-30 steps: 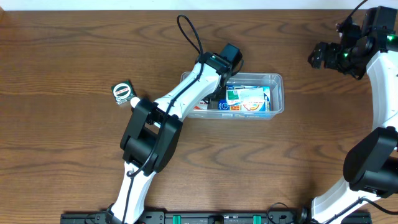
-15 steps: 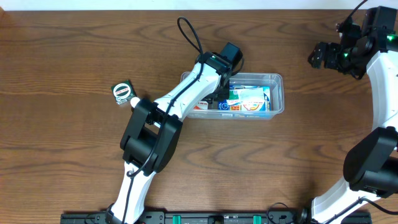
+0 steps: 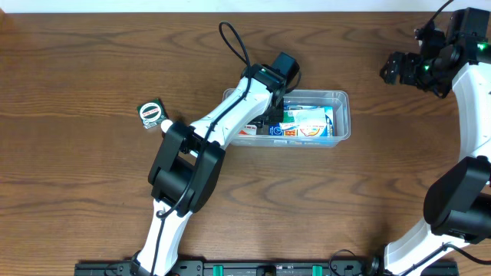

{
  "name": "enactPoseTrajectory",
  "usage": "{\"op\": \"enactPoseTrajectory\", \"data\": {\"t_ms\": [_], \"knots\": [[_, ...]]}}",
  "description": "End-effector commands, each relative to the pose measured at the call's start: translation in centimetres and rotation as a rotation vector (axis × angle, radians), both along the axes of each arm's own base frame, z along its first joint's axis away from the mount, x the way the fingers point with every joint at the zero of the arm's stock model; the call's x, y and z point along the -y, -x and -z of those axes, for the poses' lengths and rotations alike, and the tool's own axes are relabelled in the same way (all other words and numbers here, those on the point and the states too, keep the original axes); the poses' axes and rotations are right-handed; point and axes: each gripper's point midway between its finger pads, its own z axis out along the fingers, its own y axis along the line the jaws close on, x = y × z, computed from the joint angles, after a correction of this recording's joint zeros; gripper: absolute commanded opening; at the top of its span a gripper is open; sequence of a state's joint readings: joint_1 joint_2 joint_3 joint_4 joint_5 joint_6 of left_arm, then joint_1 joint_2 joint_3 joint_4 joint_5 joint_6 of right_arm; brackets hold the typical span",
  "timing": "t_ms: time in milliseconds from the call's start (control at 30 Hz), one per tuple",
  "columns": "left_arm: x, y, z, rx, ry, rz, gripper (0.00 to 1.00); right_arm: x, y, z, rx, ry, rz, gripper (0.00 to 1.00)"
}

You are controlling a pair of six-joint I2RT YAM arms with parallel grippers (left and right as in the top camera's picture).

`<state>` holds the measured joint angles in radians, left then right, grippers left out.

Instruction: Pack container

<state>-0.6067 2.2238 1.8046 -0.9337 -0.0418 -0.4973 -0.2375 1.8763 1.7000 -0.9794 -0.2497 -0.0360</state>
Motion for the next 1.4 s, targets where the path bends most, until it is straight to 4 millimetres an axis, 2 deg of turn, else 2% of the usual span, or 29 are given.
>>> {"op": "enactPoseTrajectory", "data": {"t_ms": [0,167,233,300,367,433,533,600,667,733,800,867,900,1000,1133,1367], "knots": [[-1.7,-0.5,0.4,-0.006,-0.056,-0.016,0.31,0.2,0.0,0.0,0.0,-0.003,0.008,0.99],[-2.7,-1.2,-1.3,0.002,-0.075,0.015,0.32,0.2,0.0,0.0,0.0,-0.003,0.008,0.99],[-3.1,-1.5,-2.8,0.018,-0.066,0.017,0.32,0.2,0.0,0.0,0.0,-0.003,0.008,0.99],[-3.2,-1.9,-4.8,0.046,-0.052,0.025,0.32,0.2,0.0,0.0,0.0,-0.003,0.008,0.99],[-3.3,-2.1,-7.7,0.088,-0.035,0.057,0.31,0.2,0.0,0.0,0.0,-0.003,0.008,0.99],[-3.6,-2.3,-10.7,0.142,-0.03,0.102,0.43,0.2,0.0,0.0,0.0,-0.003,0.008,0.99],[-6.4,-2.7,-15.6,0.266,-0.1,0.036,0.47,0.2,0.0,0.0,0.0,-0.003,0.008,0.99],[-9.3,-2.8,-18.9,0.347,-0.128,-0.058,0.5,0.2,0.0,0.0,0.0,-0.003,0.008,0.99],[-11.9,-3.0,-21.0,0.387,-0.12,-0.12,0.54,0.2,0.0,0.0,0.0,-0.003,0.008,0.99],[-15.6,-3.5,-22.2,0.409,-0.118,-0.215,0.58,0.2,0.0,0.0,0.0,-0.003,0.008,0.99],[-18.6,-4.1,-22.1,0.398,-0.116,-0.285,0.63,0.2,0.0,0.0,0.0,-0.003,0.008,0.99],[-21.5,-4.7,-20.8,0.353,-0.099,-0.352,0.65,0.2,0.0,0.0,0.0,-0.003,0.008,0.99],[-22.9,-5.0,-19.7,0.319,-0.081,-0.386,0.66,0.2,0.0,0.0,0.0,-0.003,0.008,0.99],[-25.4,-5.6,-16.8,0.229,-0.029,-0.452,0.66,0.2,0.0,0.0,0.0,-0.003,0.008,0.99],[-27.7,-5.8,-12.6,0.116,-0.032,-0.507,0.66,0.2,0.0,0.0,0.0,-0.003,0.008,0.99],[-29.4,-5.6,-6.6,-0.036,-0.069,-0.543,0.74,0.2,0.0,0.0,0.0,-0.003,0.008,0.99]]}}
